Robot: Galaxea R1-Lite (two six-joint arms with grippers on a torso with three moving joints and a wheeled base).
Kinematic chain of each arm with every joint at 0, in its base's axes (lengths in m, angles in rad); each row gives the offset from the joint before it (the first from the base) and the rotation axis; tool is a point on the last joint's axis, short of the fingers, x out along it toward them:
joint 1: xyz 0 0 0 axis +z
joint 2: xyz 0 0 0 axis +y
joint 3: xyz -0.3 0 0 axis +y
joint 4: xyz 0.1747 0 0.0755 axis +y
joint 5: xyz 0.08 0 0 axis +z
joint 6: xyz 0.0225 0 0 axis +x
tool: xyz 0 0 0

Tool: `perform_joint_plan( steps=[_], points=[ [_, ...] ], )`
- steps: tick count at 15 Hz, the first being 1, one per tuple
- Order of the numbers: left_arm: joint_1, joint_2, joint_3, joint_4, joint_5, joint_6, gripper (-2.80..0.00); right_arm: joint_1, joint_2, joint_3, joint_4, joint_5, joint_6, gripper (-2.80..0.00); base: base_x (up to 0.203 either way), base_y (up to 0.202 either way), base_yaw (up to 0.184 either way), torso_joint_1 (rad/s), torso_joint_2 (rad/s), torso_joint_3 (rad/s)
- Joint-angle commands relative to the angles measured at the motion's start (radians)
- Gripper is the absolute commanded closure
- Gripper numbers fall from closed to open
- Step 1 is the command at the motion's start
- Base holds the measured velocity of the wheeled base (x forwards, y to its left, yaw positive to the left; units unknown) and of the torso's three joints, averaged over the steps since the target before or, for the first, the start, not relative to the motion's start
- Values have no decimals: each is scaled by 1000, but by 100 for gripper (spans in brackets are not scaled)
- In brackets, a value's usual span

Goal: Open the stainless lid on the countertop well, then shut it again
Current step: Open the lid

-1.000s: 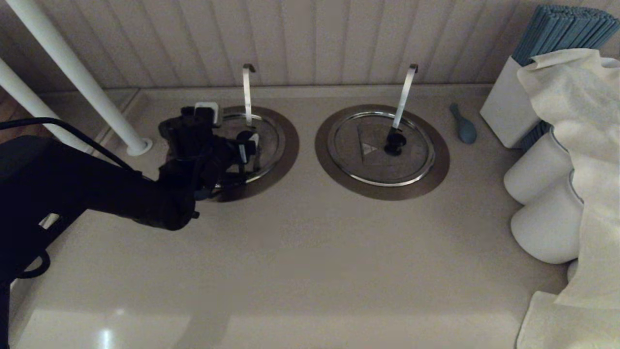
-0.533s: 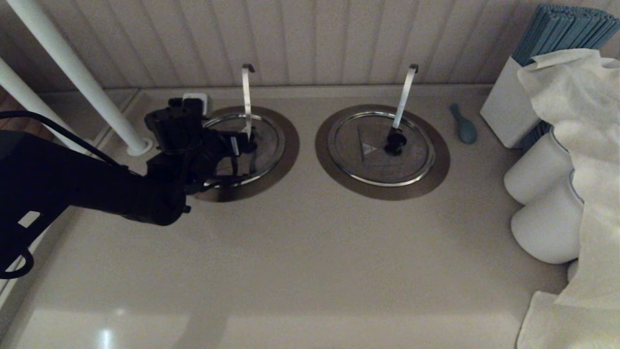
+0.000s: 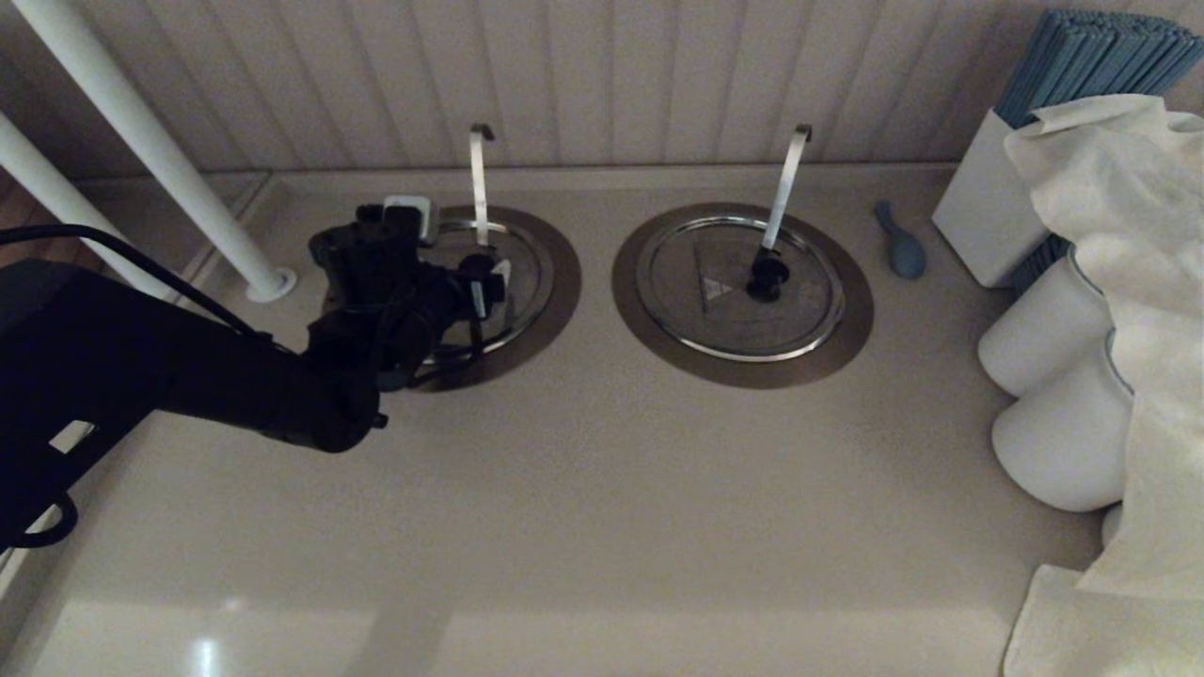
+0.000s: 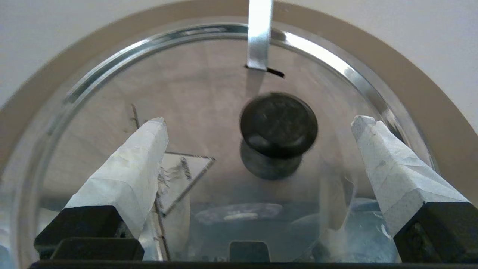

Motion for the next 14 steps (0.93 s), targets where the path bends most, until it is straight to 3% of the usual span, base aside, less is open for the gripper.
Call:
perform_joint_plan(
  steps=[1,4,14],
  points=[
    [-5,2,4,-4,2,2,-280,0,0,0,0,0,0,0,0,0,0,0,0,0],
    [-3,5,17,-4,1,37,-280,0,1,0,0,0,0,0,0,0,0,0,0,0],
    [28,1,0,16,-1,40,-280,0,0,0,0,0,0,0,0,0,0,0,0,0]
  ],
)
